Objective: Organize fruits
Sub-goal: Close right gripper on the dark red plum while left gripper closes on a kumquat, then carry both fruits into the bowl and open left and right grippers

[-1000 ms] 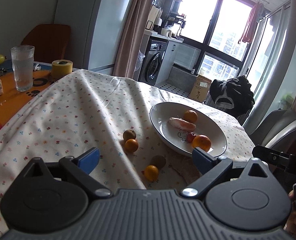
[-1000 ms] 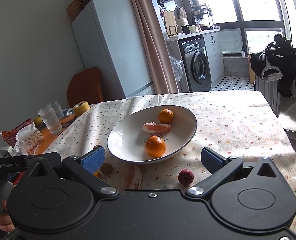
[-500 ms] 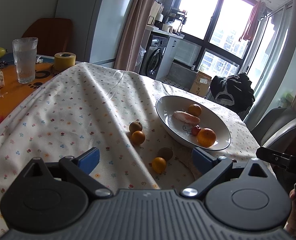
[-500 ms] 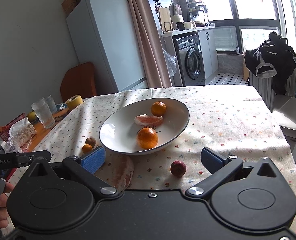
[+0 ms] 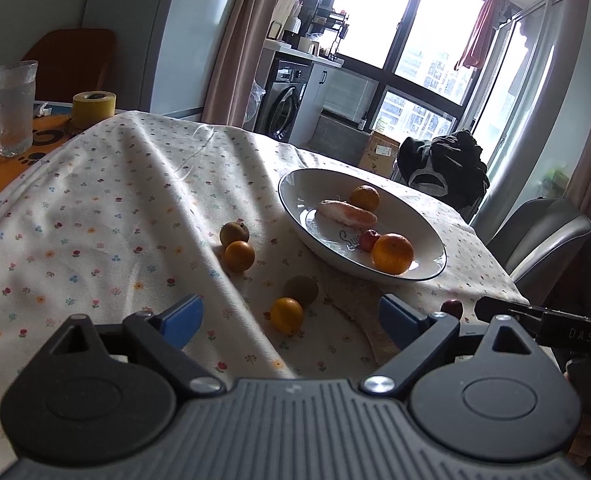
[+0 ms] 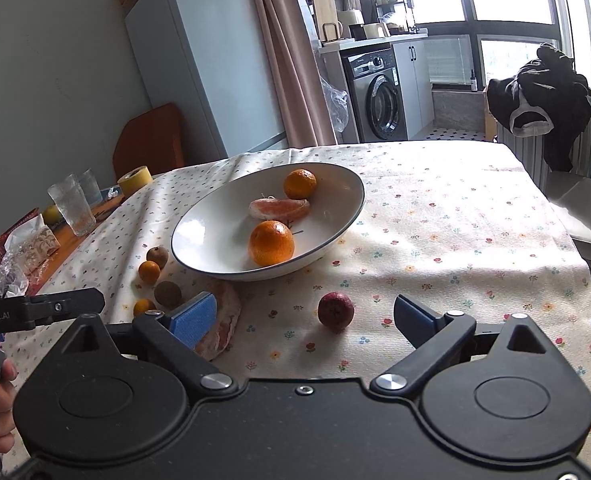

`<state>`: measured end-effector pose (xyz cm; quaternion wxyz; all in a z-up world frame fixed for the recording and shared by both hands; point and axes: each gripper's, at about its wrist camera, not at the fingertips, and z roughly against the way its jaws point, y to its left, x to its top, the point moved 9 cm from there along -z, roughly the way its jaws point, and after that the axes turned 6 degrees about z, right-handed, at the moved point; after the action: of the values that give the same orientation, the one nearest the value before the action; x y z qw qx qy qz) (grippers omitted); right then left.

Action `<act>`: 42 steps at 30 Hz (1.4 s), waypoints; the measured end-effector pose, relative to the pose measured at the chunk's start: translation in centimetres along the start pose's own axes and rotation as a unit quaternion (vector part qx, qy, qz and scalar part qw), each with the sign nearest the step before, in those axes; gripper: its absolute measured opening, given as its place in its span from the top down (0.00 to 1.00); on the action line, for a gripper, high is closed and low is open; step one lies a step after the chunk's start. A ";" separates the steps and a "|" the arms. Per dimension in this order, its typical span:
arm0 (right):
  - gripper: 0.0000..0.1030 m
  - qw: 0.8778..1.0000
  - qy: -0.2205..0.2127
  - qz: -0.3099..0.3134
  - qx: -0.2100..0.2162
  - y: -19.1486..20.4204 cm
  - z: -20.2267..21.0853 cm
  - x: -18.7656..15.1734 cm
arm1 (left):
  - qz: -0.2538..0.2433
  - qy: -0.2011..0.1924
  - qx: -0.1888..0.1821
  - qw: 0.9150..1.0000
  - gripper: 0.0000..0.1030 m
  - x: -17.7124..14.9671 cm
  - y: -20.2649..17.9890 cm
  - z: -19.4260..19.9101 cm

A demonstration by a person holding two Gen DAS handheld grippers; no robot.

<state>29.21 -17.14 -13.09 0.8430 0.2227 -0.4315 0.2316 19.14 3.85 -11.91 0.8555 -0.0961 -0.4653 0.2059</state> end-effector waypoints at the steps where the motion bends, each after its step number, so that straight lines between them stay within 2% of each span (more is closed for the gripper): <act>1: 0.11 1.000 0.002 0.000 -0.002 -0.1 -0.2 -0.1 | -0.002 0.000 -0.002 1.000 0.13 0.0 -0.2 -0.3; 5: 0.16 1.000 0.008 0.005 -0.008 -0.4 -0.8 -0.6 | -0.008 0.005 -0.006 1.000 0.27 -0.4 -0.8 -1.3; 8: 0.25 1.000 0.012 0.009 -0.010 -0.5 -1.2 -0.9 | -0.007 0.011 -0.011 1.000 0.38 -0.5 -1.0 -2.1; 15: 0.41 1.000 0.023 0.000 -0.013 -1.1 -2.6 -1.2 | 0.001 0.025 -0.002 1.000 0.52 -1.0 -0.3 -3.7; 24: 0.44 1.000 0.024 0.001 -0.011 -1.3 -3.6 -1.3 | -0.005 0.033 0.008 0.999 0.60 -1.6 -0.1 -4.9; 27: 0.46 1.000 0.023 -0.001 -0.003 -1.4 -3.9 -1.4 | -0.021 0.032 0.025 0.999 0.68 -1.6 -0.5 -5.2; 29: 0.50 1.000 0.020 0.012 -0.008 -1.3 -4.1 -1.3 | -0.014 0.028 0.028 0.999 0.77 -1.7 -0.2 -5.2; 30: 0.54 1.000 0.021 0.017 -0.011 -1.2 -4.1 -1.3 | -0.010 0.025 0.031 0.999 0.79 -1.7 0.0 -5.1; 32: 0.66 0.999 0.028 0.030 -0.021 -1.0 -4.3 -1.2 | -0.007 0.023 0.028 0.999 0.79 -1.8 0.1 -4.9; 33: 0.75 0.999 0.031 0.030 -0.020 -1.0 -4.3 -1.2 | -0.007 0.022 0.027 0.999 0.79 -1.8 0.0 -4.7; 34: 0.78 0.999 0.034 0.026 -0.016 -0.9 -4.3 -1.2 | -0.006 0.021 0.026 0.999 0.79 -1.8 0.0 -4.6; 42: 0.78 0.999 0.036 0.030 -0.007 0.2 -3.5 -1.2 | 0.003 0.012 0.010 1.000 0.79 -1.6 -0.2 -3.2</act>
<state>30.59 -15.20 -15.91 0.8521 0.1957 -0.4089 0.2617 21.14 3.03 -14.81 0.8612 -0.0914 -0.4527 0.2122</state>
